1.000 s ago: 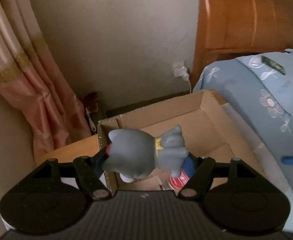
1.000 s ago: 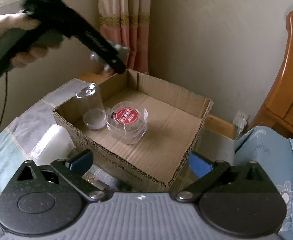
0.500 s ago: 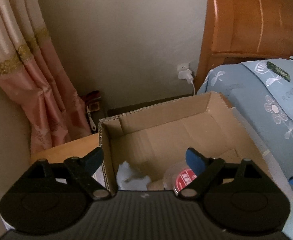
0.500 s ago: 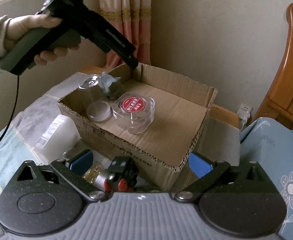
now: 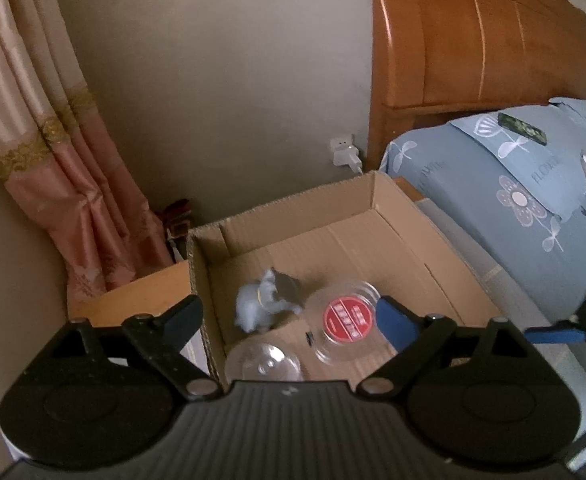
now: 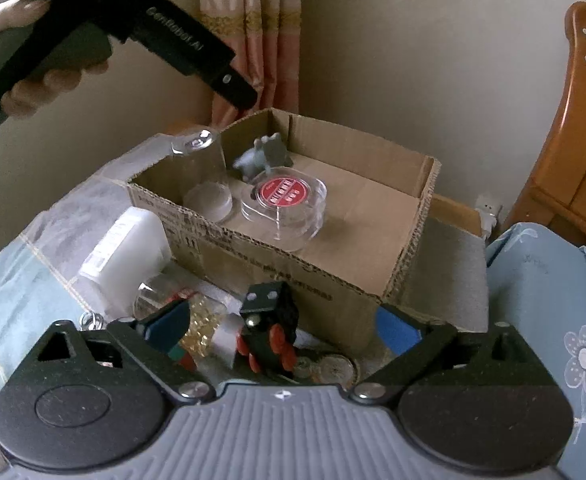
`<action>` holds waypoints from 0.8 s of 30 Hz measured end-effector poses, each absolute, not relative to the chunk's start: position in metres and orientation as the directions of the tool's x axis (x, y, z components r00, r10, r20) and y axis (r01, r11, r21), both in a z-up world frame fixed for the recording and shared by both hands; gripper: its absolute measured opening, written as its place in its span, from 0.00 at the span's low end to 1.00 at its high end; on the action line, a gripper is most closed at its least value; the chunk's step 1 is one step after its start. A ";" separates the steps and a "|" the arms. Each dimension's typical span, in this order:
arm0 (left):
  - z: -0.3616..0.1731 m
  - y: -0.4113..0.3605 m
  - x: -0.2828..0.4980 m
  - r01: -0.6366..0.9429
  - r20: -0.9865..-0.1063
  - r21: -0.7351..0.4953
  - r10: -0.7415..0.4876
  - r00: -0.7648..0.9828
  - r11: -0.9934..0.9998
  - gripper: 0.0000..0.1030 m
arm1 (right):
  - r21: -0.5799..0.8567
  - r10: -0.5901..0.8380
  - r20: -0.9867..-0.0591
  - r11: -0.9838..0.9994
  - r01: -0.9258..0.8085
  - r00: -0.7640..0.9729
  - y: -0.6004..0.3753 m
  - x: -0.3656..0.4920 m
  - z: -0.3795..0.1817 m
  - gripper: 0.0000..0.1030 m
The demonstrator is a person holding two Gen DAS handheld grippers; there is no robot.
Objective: Organize rigid objects
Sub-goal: 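Lower the elephant and black car into the cardboard box and release both, then move both tools back toward the remaining items on the bed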
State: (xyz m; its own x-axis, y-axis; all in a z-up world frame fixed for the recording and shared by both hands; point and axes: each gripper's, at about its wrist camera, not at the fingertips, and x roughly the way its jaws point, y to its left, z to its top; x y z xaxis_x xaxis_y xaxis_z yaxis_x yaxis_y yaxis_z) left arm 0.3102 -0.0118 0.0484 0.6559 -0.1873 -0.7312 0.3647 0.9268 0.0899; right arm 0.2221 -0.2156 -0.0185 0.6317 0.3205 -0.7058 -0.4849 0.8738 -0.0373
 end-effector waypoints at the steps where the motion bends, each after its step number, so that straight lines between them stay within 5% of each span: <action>1: 0.047 -0.011 0.307 0.370 -0.732 0.088 -0.192 0.654 0.925 0.90 | -0.035 0.320 -0.706 0.875 -0.483 0.632 -0.214 0.223 -0.020 0.89; 9: 0.028 -0.002 0.280 0.381 -0.755 0.055 -0.211 0.620 0.923 0.90 | -0.015 0.307 -0.735 0.884 -0.467 0.605 -0.204 0.233 -0.042 0.62; 14: 0.018 0.003 0.260 0.402 -0.753 0.039 -0.237 0.613 0.915 0.90 | -0.019 0.301 -0.739 0.885 -0.466 0.603 -0.199 0.235 -0.051 0.58; 17: 0.015 0.007 0.253 0.408 -0.754 0.032 -0.246 0.609 0.912 0.90 | -0.048 0.279 -0.737 0.887 -0.460 0.615 -0.195 0.236 -0.050 0.48; 24: 0.010 0.014 0.245 0.413 -0.755 -0.017 -0.283 0.591 0.910 0.90 | -0.082 0.240 -0.740 0.895 -0.438 0.628 -0.195 0.240 -0.052 0.45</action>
State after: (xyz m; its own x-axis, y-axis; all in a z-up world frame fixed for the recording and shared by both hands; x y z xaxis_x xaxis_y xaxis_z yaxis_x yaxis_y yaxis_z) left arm 0.2449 0.0137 0.0101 0.5915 -0.2830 -0.7550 0.4134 0.9104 -0.0174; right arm 0.2404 -0.1950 -0.0518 0.6283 0.2397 -0.7401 -0.4378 0.8954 -0.0817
